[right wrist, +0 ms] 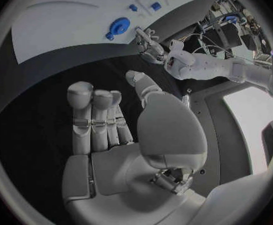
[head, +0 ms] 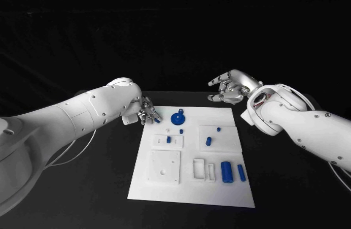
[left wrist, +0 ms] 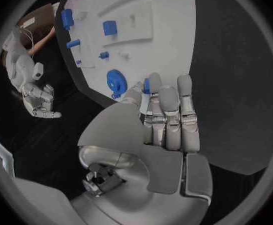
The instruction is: Assemble the parts on the task board
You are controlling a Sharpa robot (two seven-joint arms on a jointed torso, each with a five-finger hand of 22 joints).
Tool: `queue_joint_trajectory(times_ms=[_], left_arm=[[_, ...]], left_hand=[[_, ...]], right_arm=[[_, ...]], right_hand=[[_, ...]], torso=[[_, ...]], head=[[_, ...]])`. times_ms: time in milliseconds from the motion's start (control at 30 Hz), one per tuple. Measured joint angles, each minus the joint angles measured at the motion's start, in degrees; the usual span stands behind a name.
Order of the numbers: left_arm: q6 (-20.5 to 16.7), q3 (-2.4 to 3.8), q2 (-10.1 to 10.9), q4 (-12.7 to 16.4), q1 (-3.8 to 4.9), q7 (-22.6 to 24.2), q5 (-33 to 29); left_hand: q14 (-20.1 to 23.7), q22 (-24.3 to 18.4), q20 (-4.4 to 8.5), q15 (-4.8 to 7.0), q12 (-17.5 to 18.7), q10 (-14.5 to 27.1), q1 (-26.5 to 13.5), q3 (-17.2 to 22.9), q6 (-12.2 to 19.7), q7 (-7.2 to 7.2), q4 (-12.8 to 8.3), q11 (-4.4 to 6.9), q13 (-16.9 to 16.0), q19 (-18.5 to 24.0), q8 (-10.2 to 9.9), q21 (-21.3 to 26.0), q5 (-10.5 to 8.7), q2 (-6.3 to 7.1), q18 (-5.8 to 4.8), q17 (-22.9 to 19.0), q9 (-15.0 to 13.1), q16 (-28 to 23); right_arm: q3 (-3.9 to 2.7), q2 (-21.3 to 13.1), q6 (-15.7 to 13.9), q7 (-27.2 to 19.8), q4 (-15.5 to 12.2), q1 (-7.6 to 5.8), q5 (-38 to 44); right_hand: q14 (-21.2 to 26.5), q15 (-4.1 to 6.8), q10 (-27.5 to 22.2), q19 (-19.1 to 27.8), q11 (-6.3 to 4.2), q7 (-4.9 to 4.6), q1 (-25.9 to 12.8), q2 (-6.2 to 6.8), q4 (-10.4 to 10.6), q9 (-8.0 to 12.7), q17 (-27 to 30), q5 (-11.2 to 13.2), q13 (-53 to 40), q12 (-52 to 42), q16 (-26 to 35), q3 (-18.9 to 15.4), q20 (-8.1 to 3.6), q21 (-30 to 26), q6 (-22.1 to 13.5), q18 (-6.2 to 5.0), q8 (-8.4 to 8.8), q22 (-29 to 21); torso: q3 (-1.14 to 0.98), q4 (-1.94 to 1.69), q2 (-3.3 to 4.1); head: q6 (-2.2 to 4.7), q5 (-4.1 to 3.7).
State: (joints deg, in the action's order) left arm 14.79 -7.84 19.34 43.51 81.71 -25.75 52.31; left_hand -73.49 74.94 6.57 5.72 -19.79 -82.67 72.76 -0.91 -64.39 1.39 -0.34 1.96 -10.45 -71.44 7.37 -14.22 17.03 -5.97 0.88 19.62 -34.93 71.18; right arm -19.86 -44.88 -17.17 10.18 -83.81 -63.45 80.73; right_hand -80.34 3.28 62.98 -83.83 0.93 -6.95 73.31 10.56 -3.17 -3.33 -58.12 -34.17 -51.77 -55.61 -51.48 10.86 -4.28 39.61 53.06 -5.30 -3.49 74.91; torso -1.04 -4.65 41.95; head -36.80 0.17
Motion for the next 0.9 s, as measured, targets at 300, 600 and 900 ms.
queue_joint_trajectory(times_ms=[300,600,900], left_arm=[[-0.92,0.02,1.32,1.91,-0.03,0.58,-0.82],[-4.31,0.06,5.91,9.65,0.01,-0.29,-2.53],[-12.14,0.04,12.93,22.64,0.27,-3.7,-4.46]], left_hand=[[-0.77,-0.01,0.62,0.77,-1.28,-1.18,-0.76,7.22,1.23,-1.49,-0.01,0.7,-0.26,-0.21,5.32,-1.26,2.18,1.63,0.0,1.11,-0.72,1.59],[-1.45,-0.02,0.83,1.44,-3.06,-1.18,-2.82,11.12,1.48,-1.63,0.28,1.11,-1.32,-0.42,7.29,-3.14,3.11,3.12,0.0,2.0,-0.72,1.79],[-2.14,-0.02,1.03,1.43,-3.33,-1.38,-3.35,11.69,1.14,-1.28,0.11,1.31,-1.43,-0.63,7.89,-3.63,3.58,3.65,0.0,2.41,-0.72,1.79]], right_arm=[[0.0,0.04,0.01,0.0,0.23,0.0,0.01],[0.0,-0.31,0.02,0.0,0.25,0.0,0.0],[-0.01,-0.93,0.03,0.01,0.12,0.0,-0.08]], right_hand=[[0.0,0.0,0.0,0.0,0.0,0.0,0.0,0.0,0.0,-0.05,0.0,0.0,0.0,0.0,0.0,0.0,0.0,0.0,0.0,0.0,0.0,0.0],[0.0,0.0,0.01,0.0,0.01,0.0,0.0,0.0,0.0,-0.05,0.0,0.0,-0.01,0.0,0.0,0.0,0.0,0.0,0.0,0.0,0.0,0.0],[0.0,0.0,0.01,0.0,0.01,0.0,0.0,0.0,0.0,-0.05,0.0,0.0,-0.01,0.0,0.0,0.0,0.0,0.0,0.0,0.0,0.0,0.0]], torso=[[0.03,0.05,-0.01],[0.1,-0.09,-0.29],[0.24,-0.38,-0.77]], head=[[-0.08,0.01],[-0.41,0.13],[-1.27,0.29]])
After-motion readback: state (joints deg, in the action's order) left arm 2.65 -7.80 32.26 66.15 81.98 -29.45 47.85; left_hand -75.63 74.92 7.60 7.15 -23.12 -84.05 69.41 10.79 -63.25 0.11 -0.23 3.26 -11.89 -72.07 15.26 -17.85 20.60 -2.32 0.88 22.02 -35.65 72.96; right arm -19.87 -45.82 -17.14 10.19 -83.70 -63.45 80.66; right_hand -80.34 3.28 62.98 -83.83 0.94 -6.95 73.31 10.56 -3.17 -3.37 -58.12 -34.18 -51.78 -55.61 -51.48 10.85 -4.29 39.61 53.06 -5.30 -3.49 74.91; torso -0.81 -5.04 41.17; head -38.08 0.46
